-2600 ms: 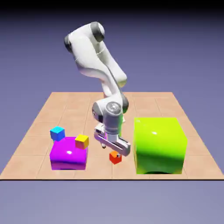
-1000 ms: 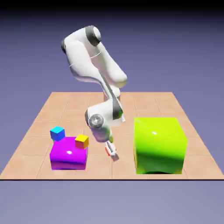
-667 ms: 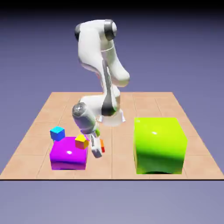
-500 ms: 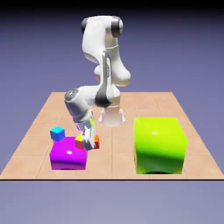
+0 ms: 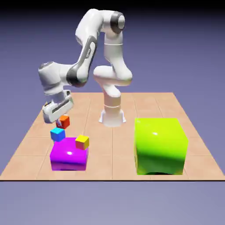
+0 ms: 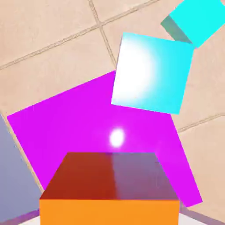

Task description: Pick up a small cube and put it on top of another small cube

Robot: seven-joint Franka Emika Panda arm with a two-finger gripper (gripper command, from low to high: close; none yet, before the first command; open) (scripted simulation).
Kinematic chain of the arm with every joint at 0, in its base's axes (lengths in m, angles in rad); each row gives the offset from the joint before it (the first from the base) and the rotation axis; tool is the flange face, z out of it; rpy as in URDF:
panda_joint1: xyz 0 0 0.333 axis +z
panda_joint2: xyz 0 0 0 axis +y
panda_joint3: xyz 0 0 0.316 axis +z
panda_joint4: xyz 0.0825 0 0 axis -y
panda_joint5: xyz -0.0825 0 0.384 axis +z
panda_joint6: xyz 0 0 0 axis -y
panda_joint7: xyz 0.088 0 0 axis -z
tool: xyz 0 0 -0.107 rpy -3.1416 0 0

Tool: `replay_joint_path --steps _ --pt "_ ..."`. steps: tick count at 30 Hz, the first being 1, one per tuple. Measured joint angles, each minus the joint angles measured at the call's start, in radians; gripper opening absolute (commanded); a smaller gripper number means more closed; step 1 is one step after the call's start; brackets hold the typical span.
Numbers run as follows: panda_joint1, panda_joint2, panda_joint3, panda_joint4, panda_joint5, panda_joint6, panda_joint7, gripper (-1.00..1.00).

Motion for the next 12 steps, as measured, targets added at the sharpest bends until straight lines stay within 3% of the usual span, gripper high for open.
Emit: replay_joint_path --steps 5,9,10,12 --pt "0.028 -0.036 -0.118 -0.017 -0.065 -0.012 0.051 -1.0" --pt "0.056 0.103 -0.115 -0.069 0.05 0.162 -0.036 -1.0" --pt "0.064 0.111 -0.116 -0.072 0.057 0.173 -0.041 1.0" --pt "0.067 0.111 -0.114 -0.072 0.056 0.172 -0.041 1.0"
